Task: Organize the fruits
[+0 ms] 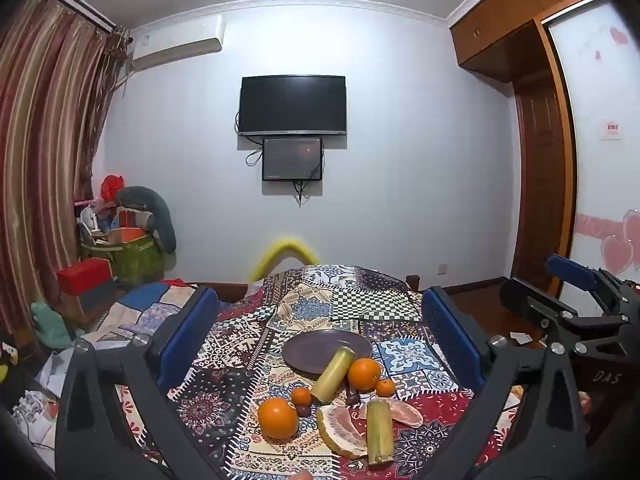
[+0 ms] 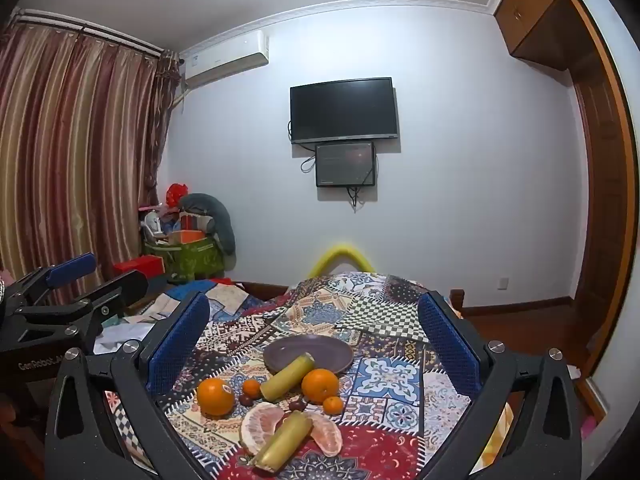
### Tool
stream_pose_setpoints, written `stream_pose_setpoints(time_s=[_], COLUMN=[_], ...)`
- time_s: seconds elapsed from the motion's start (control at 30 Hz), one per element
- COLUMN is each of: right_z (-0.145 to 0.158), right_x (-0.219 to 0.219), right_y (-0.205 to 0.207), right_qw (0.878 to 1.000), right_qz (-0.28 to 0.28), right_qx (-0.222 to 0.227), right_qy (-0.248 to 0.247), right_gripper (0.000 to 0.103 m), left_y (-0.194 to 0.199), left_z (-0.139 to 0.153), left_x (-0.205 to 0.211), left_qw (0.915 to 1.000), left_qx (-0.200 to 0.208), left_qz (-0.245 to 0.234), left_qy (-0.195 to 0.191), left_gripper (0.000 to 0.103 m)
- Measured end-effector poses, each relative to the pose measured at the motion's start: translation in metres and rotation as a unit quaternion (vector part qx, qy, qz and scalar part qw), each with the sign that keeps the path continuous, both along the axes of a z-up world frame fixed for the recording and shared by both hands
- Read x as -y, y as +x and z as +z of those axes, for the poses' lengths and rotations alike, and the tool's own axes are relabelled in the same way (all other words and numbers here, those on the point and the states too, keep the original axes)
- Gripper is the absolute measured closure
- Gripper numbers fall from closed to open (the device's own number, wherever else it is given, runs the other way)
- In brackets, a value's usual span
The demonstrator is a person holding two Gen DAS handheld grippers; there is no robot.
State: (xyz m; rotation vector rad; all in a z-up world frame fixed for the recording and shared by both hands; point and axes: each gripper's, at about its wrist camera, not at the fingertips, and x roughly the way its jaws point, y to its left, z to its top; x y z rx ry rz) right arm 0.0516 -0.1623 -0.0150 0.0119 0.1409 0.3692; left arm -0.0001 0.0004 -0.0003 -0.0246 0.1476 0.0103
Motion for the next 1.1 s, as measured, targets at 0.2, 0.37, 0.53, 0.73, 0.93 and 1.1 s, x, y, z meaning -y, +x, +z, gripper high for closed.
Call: stream_pose_setpoints(time_s=[0.2,0.37,0.53,0.73,0.93,1.1], right_z=[-0.0002,-0.0029,-0.0024,-0.0027,-0.0024,-0.0029], right_x=[0.0005,0.0028,0.0035,0.0050,0.0051,0.0052], right_y=[0.0012,0.0015,0.0054,0.0046,0.0055,0.0053], right_qw=[1.000,1.000,1.000,1.000,1.000,1.000], right_qz=[-0.005,-0.009,-0.009,-0.011,-0.011,-0.011], right_qx=[0.003,0.003,-0.004,-0.003,-0.004,-0.003], right_qy=[0.003,0.001,0.005,0.006,0.006,0.007], right_gripper=[0.000,0.000,0.000,0.000,0.000,0.000], left_y=[-0.0016,0.0020,0.0054,0.0059,0.0059,0.0055], left_z=[-0.0023,-0.0046,-0.0054,-0.0030,-0.0057,-0.0076], left_x=[-0.0007,0.0020,0.0032,0.0009,0.0025,0.0026], left_qw=[0.9999,0.9999,0.9999,0.9999,0.9999,0.9999], left_qx=[-0.002,-0.003,-0.003,-0.002,0.001,0.002], left_qz=[-0.011,-0.011,-0.009,-0.009,-0.008,-0.008], left_qy=[0.010,0.012,0.010,0.006,0.007,0.007], left_gripper=[0.000,0.000,0.000,0.000,0.000,0.000])
